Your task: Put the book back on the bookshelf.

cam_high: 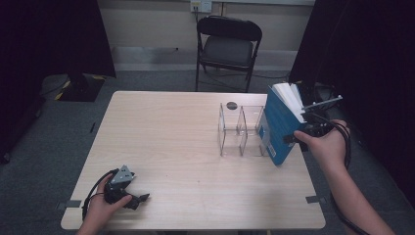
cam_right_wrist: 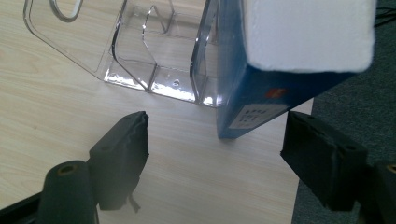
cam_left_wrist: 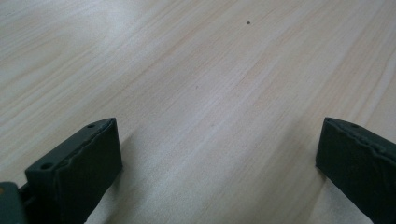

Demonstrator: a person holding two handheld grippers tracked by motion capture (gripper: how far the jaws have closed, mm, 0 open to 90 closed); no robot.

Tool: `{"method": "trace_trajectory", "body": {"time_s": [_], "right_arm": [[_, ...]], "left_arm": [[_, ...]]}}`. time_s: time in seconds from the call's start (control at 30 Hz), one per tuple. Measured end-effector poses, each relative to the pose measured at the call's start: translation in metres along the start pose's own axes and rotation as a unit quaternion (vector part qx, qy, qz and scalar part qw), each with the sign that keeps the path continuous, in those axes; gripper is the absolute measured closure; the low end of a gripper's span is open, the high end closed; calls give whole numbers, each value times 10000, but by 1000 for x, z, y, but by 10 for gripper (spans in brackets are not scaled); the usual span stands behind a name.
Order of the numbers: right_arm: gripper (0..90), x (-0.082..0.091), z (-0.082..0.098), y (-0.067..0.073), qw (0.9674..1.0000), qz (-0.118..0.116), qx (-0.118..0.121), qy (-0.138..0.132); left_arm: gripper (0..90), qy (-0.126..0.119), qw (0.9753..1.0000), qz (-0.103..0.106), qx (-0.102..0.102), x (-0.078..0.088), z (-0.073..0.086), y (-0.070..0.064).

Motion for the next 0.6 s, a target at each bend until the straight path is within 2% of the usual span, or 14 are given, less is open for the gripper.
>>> {"method": "trace_trajectory", "body": {"time_s": [0.17, 0.23, 0.27, 0.3, 0.6], "right_arm": [[223, 0, 2, 5, 9999, -98, 33, -29], [219, -1, 4, 8, 9999, -137, 95, 0], [218, -3, 4, 10, 9999, -153, 80, -3], [218, -4, 4, 11, 9997, -190, 156, 7], [208, -16, 7, 24, 9990, -407, 190, 33]], "left_arm": [[0, -2, 10000, -12, -49, 0, 0, 1], [0, -1, 10000, -1, -1, 0, 0, 0], [0, -3, 10000, -13, -45, 0, 0, 1], [0, -3, 10000, -3, -3, 0, 0, 0], [0, -5, 10000, 7, 24, 0, 0, 0]]}}
Point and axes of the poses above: each handheld gripper's, and its own axes: x roughly backward along the jaws, z roughly out of its underside, y roughly to its left, the point moved 10 cm from there along -x, roughly forward along the jaws, and after that the axes turned 11 degrees about -z, right-handed, at the moved point
